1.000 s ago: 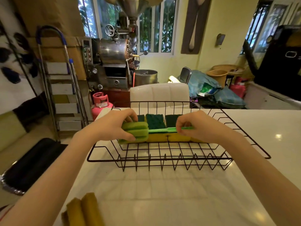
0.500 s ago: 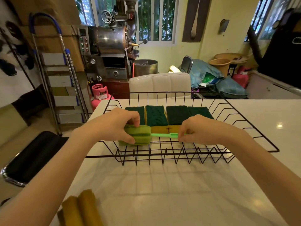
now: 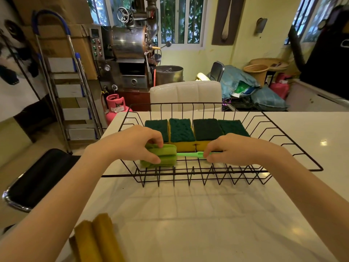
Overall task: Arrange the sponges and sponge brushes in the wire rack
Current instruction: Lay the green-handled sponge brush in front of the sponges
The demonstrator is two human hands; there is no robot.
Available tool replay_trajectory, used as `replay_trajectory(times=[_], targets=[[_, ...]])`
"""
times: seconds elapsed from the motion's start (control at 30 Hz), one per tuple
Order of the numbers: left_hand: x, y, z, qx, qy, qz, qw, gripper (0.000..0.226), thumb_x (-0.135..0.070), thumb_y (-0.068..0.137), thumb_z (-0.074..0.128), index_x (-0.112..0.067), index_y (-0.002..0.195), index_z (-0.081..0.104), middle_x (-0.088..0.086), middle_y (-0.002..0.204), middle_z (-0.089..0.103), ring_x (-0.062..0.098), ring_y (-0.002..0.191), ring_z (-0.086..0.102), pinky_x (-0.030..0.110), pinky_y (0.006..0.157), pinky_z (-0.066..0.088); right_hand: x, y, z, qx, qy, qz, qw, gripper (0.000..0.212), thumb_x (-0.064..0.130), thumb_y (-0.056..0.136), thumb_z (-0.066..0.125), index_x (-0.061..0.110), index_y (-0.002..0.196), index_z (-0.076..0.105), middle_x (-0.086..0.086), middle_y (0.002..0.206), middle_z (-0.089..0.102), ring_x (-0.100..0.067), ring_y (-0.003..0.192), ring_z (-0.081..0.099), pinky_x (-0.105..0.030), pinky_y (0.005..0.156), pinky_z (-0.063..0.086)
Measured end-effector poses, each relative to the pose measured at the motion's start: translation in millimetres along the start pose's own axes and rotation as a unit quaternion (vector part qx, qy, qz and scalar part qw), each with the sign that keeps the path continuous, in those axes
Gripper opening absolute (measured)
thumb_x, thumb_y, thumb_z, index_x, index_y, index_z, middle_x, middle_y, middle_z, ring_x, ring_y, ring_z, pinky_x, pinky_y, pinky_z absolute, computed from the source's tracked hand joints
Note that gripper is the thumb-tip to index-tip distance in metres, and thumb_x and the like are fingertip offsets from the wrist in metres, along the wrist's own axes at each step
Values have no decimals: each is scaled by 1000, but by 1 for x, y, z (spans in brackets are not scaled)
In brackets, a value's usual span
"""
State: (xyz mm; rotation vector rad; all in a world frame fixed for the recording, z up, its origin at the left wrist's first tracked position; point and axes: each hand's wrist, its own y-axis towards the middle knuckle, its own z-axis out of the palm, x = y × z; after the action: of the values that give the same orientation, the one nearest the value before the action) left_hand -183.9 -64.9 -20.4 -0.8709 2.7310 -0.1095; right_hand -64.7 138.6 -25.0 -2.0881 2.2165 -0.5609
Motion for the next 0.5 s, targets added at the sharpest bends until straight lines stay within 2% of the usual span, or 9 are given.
replay_trajectory(times=[0.07, 0.17, 0.3, 0.37, 0.5], targets=[[-2, -1, 0, -7, -7, 2, 1000, 34, -35, 79, 64, -26, 111, 53, -8, 106, 52, 10, 98, 47, 23, 81, 37, 0, -1, 0, 3, 3, 3, 1000, 30, 33, 93, 44, 26, 120, 55, 2, 108, 53, -13, 90, 50, -22, 71, 37], [-6, -3, 0, -13, -9, 7, 1000, 35, -32, 81, 62, -25, 114, 52, -4, 113, 56, 12, 102, 50, 23, 84, 40, -1, 0, 1, 8, -1, 7, 1000, 34, 36, 91, 46, 27, 123, 51, -3, 120, 54, -19, 101, 51, -28, 82, 41], [-9, -8, -5, -17, -4, 12, 1000, 37, -34, 82, 60, -26, 118, 52, -4, 120, 56, 13, 107, 50, 24, 88, 40, -1, -4, -3, -4, 16, -9, 1000, 31, 35, 90, 50, 27, 120, 53, -1, 112, 57, -19, 99, 54, -32, 85, 45], [-11, -15, -10, -37, -8, 16, 999, 40, -35, 82, 60, -28, 120, 50, -6, 125, 54, 11, 112, 47, 24, 91, 37, -1, -7, -7, -30, 46, -29, 998, 32, 33, 89, 52, 29, 120, 52, 0, 116, 58, -17, 102, 55, -34, 89, 47], [-23, -34, -20, -86, -55, 52, 993, 50, -36, 81, 61, -33, 127, 44, -11, 130, 50, 1, 110, 42, 14, 82, 35, 14, -18, -14, -125, 177, -90, 972, 64, 27, 86, 58, 31, 139, 24, 0, 132, 50, -11, 110, 54, -27, 93, 46]])
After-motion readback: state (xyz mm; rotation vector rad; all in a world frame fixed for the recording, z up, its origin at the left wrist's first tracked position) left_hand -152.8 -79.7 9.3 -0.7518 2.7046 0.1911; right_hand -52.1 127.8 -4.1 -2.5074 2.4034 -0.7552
